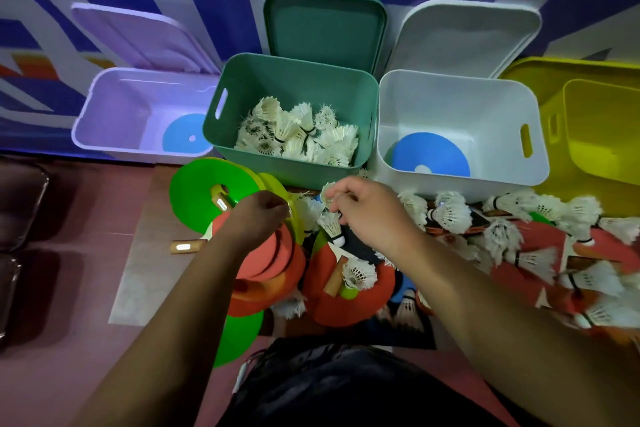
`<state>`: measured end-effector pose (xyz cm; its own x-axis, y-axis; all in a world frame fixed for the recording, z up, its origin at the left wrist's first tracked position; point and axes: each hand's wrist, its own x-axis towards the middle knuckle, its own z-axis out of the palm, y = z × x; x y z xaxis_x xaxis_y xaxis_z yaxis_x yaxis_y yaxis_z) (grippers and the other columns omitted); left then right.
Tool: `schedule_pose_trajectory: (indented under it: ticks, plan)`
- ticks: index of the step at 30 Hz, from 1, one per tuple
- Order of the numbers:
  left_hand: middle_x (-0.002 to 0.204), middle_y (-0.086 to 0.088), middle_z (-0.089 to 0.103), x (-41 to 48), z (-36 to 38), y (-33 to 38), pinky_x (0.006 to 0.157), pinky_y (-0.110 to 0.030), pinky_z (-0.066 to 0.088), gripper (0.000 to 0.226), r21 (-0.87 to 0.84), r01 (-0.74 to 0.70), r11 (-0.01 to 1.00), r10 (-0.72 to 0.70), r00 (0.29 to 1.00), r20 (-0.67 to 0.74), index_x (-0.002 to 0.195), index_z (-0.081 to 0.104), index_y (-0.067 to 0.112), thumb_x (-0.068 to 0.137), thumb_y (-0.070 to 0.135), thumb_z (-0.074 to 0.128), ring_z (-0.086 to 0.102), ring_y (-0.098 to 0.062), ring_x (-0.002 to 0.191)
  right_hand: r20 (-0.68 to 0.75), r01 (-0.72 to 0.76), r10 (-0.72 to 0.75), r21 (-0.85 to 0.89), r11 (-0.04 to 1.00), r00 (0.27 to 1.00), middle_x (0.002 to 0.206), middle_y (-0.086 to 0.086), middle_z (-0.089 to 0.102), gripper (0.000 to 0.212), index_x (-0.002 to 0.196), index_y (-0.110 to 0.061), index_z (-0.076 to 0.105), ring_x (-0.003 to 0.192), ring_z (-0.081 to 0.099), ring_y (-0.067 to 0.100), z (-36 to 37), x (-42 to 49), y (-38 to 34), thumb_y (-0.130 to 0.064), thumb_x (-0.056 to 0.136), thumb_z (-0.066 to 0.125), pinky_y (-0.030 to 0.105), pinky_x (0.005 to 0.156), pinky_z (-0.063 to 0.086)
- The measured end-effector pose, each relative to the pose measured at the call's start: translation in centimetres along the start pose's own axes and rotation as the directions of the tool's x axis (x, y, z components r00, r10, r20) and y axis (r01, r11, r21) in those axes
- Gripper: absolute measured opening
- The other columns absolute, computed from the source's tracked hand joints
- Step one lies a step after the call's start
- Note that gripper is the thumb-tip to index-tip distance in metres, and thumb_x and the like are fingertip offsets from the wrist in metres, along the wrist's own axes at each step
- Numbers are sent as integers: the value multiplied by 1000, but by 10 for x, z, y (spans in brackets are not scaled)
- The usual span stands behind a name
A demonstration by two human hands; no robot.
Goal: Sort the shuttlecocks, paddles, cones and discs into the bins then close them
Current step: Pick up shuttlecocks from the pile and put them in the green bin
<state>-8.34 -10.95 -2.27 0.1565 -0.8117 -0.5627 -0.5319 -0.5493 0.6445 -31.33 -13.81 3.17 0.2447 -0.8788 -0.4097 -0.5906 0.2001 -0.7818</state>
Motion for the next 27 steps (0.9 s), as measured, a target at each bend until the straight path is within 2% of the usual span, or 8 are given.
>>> schedule_pose_trajectory:
  ticks: [5, 8, 13, 16, 19, 22, 25, 27]
  plan:
    - [83, -3, 78, -22, -4, -25, 82, -50, 62, 26, -17, 50, 999, -51, 997, -57, 91, 73, 19, 82, 40, 62, 76, -21, 80, 83, 13, -11, -24, 1000, 996, 87, -20, 75, 27, 97, -38, 73, 76, 73, 36, 16, -9, 12, -20, 101, 53, 51, 73, 62]
    - [86, -9, 78, -38, -10, -42, 79, -52, 61, 31, -83, 99, 992, -107, 988, -110, 89, 72, 14, 77, 40, 60, 77, -23, 78, 146, 22, -16, -38, 999, 989, 88, -16, 76, 27, 95, -39, 73, 77, 73, 35, 26, -13, 13, -22, 100, 53, 49, 75, 62]
    - [85, -6, 78, -61, -27, -80, 82, -53, 60, 32, -181, 182, 966, -223, 944, -241, 91, 74, 17, 76, 41, 59, 76, -27, 83, 219, 35, -20, -64, 997, 976, 94, -14, 76, 28, 92, -39, 72, 82, 73, 33, 41, -16, 11, -23, 101, 50, 47, 73, 61]
    - [82, -5, 76, -74, -34, -87, 84, -48, 59, 27, -199, 182, 963, -241, 912, -332, 89, 74, 16, 79, 37, 60, 73, -28, 86, 255, 48, -21, -100, 994, 967, 92, -12, 75, 29, 92, -37, 73, 82, 73, 31, 52, -13, 8, -22, 101, 50, 46, 77, 61]
    - [82, -11, 71, -77, -38, -99, 71, -36, 50, 15, -161, 194, 968, -243, 889, -389, 94, 73, 10, 93, 23, 64, 66, -27, 80, 286, 63, -20, -143, 988, 958, 93, -10, 75, 29, 92, -38, 74, 81, 73, 21, 68, -6, 6, -24, 100, 50, 47, 83, 62]
    - [83, -6, 69, -69, -41, -114, 66, -34, 47, 13, -90, 231, 969, -248, 876, -413, 98, 70, 14, 95, 26, 66, 67, -32, 82, 305, 54, 2, -177, 983, 952, 94, -9, 75, 25, 96, -36, 74, 82, 74, 18, 84, 2, 5, -28, 100, 51, 47, 84, 63]
    - [96, -13, 72, -53, -42, -125, 77, -39, 56, 20, -52, 269, 962, -267, 881, -391, 107, 67, 13, 95, 29, 66, 68, -34, 90, 317, 57, 14, -214, 975, 948, 100, -6, 73, 23, 107, -29, 73, 91, 73, 20, 100, 13, 3, -29, 100, 52, 47, 86, 62]
    - [116, -15, 72, -42, -43, -130, 88, -43, 58, 34, -4, 276, 961, -256, 887, -384, 124, 65, 12, 95, 30, 67, 68, -36, 103, 325, 56, 32, -256, 965, 945, 111, -1, 73, 29, 122, -26, 71, 96, 72, 22, 111, 22, 0, -28, 98, 54, 46, 89, 62]
